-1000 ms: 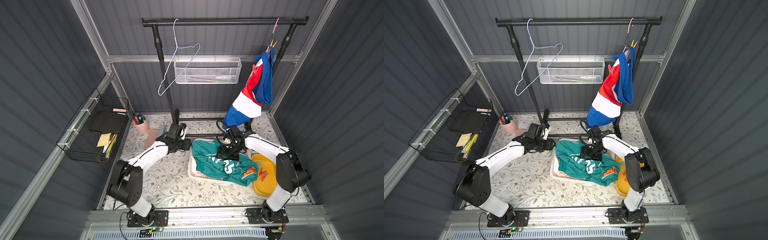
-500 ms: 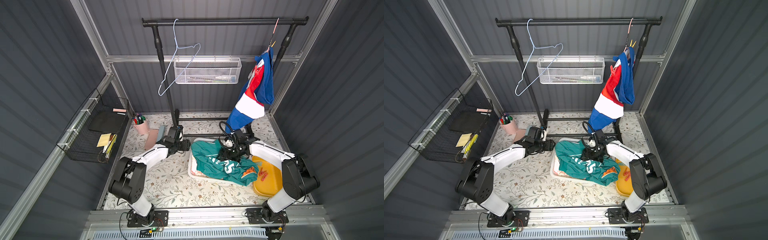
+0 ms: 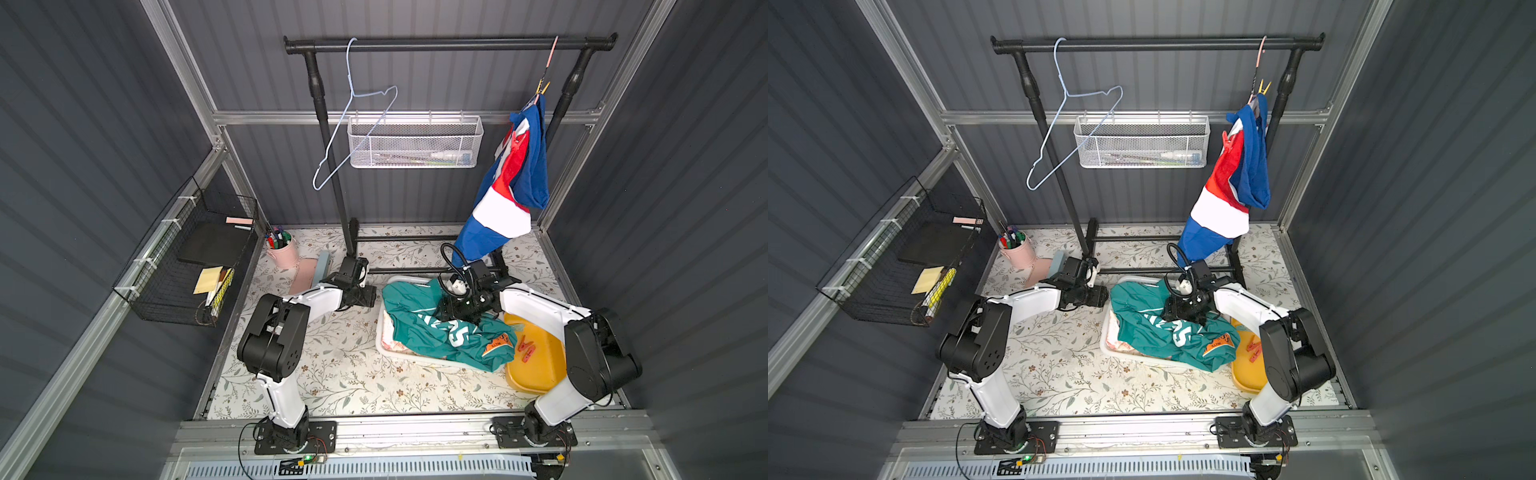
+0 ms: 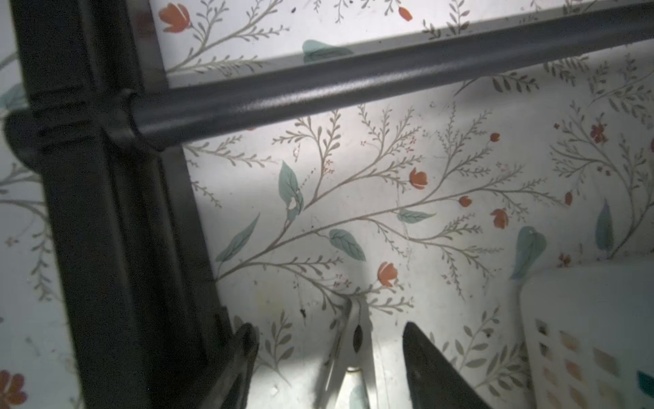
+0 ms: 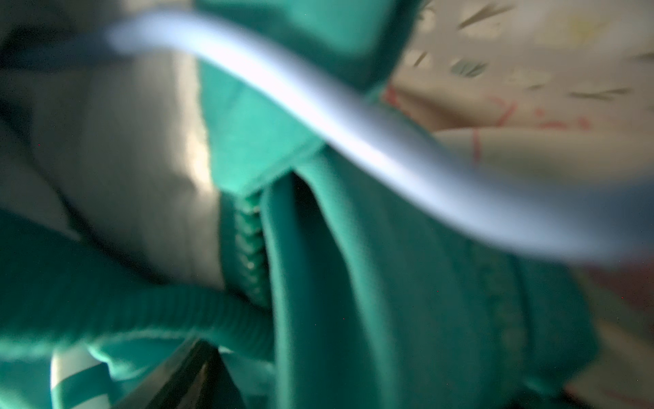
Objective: Remove the clothespins securing jackets to the hanger
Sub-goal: Move the basket to the center of the board.
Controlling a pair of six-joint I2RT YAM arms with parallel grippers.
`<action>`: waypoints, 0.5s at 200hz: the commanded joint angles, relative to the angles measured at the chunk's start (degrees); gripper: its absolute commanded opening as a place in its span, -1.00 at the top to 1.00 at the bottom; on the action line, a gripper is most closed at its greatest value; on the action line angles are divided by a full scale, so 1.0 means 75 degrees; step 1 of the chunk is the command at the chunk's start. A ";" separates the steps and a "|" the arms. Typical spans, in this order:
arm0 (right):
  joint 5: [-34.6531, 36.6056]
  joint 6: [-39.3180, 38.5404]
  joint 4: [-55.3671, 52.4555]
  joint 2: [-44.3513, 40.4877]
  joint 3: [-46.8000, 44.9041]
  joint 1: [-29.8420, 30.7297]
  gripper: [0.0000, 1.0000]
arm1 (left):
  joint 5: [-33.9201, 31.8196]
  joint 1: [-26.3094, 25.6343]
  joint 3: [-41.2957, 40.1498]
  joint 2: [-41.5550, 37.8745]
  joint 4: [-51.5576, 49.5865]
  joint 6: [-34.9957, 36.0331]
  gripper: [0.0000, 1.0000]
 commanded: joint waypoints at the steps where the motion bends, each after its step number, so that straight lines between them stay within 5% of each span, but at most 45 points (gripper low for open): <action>1: 0.0208 0.0030 -0.0487 0.0271 -0.0165 0.0028 -0.65 | -0.0381 0.0049 0.0202 0.0158 -0.0294 0.0388 -0.32; 100: 0.0221 -0.0064 -0.0620 0.0431 0.0113 0.0029 -0.65 | -0.0517 -0.0466 0.0339 0.0490 -0.0459 0.0420 -0.23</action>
